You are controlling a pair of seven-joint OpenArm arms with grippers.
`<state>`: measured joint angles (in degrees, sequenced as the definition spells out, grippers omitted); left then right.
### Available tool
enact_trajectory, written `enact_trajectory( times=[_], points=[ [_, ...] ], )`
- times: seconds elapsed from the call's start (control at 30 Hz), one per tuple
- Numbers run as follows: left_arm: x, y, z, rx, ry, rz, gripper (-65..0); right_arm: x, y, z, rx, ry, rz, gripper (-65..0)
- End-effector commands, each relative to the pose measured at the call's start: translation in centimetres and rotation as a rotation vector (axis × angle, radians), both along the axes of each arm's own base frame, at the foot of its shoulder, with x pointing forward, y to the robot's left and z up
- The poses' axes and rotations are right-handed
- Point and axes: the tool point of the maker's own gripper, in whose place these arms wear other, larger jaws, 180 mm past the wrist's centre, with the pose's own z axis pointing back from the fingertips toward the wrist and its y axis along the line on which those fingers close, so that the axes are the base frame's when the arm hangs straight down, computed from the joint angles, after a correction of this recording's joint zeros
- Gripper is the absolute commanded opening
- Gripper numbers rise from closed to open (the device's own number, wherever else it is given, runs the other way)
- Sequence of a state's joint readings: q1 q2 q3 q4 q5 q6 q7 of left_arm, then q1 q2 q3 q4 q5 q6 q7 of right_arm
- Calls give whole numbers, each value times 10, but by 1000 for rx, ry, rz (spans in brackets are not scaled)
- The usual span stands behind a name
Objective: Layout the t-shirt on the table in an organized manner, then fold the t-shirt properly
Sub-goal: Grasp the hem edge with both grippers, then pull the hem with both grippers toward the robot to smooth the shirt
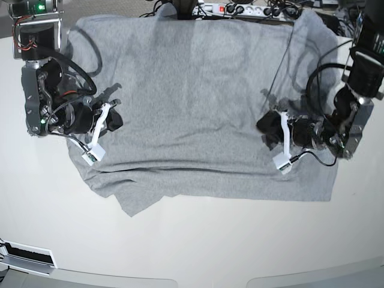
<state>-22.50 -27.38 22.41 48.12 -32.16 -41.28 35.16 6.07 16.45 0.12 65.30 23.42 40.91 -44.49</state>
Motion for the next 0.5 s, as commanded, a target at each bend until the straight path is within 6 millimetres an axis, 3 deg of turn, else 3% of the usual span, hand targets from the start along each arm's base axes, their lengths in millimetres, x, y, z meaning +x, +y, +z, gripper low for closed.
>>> enact_trajectory(
  times=[0.0,0.17,0.3,0.47],
  points=[
    [-2,18,-10,118,-11,-39,-650,18,-13,9,-47,-52,-26,-650],
    [32,19,-9,203,-209,-18,-650,46,-25,20,-99,-155,-90,-650],
    [60,18,5,233,-344,-38,-650,69,-32,35,-124,-221,-122,-650],
    [89,21,20,310,-410,-102,-650,106,-54,60,-209,-301,-217,-650]
  ],
)
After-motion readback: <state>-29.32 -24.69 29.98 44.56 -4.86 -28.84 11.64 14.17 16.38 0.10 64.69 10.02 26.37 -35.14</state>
